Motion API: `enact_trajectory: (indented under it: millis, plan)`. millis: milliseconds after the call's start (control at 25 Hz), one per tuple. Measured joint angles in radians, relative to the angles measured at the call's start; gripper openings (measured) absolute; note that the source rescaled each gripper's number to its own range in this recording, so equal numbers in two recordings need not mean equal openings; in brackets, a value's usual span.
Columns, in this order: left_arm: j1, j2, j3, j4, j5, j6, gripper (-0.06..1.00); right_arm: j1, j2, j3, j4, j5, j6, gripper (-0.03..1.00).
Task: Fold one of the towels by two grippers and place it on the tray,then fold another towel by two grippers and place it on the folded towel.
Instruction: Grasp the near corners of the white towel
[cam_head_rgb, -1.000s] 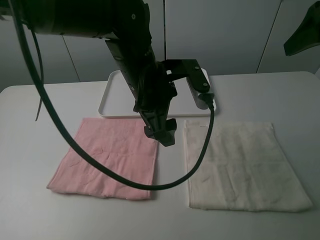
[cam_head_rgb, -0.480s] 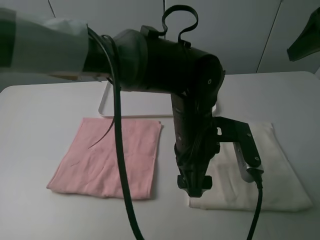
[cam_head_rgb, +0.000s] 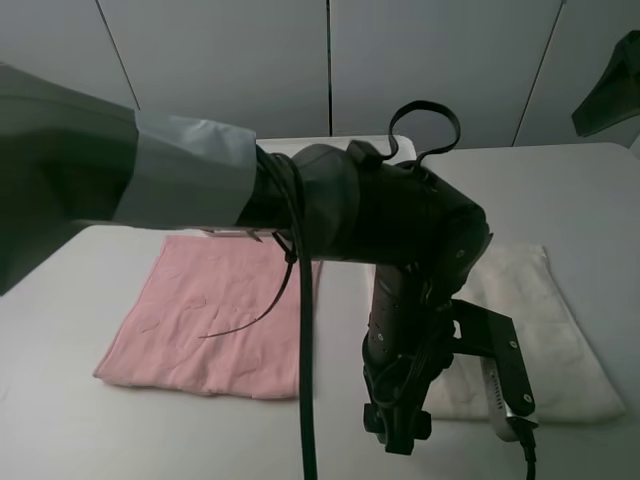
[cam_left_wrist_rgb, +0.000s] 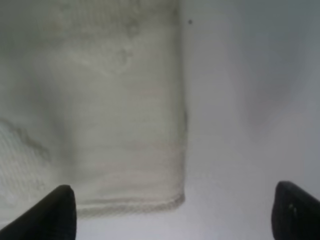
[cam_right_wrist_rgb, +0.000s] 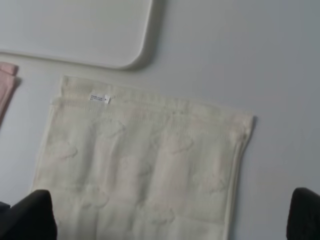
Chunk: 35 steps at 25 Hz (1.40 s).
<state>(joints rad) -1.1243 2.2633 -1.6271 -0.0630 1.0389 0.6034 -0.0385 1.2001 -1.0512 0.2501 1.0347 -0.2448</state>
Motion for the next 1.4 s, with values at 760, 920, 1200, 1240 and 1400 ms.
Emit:
enact_trajectory:
  millis: [760,920,1200,1240,1400]
  plan:
    - [-0.022,0.027,0.000,0.005,-0.025,-0.025,1.00,0.000,0.002,0.000,-0.170,0.136,-0.086,1.00]
    - [-0.022,0.027,0.000,0.016,-0.025,-0.025,1.00,0.000,0.002,0.009,-0.191,0.172,-0.239,1.00]
    - [-0.022,0.042,-0.003,0.026,-0.025,-0.025,1.00,0.000,0.002,0.168,-0.205,0.159,-0.617,1.00]
    - [-0.022,0.043,-0.005,0.027,-0.023,-0.025,1.00,0.000,0.002,0.199,-0.205,0.149,-0.658,1.00]
    - [-0.022,0.043,-0.008,0.029,-0.019,-0.025,1.00,0.000,0.002,0.310,-0.205,0.069,-0.799,1.00]
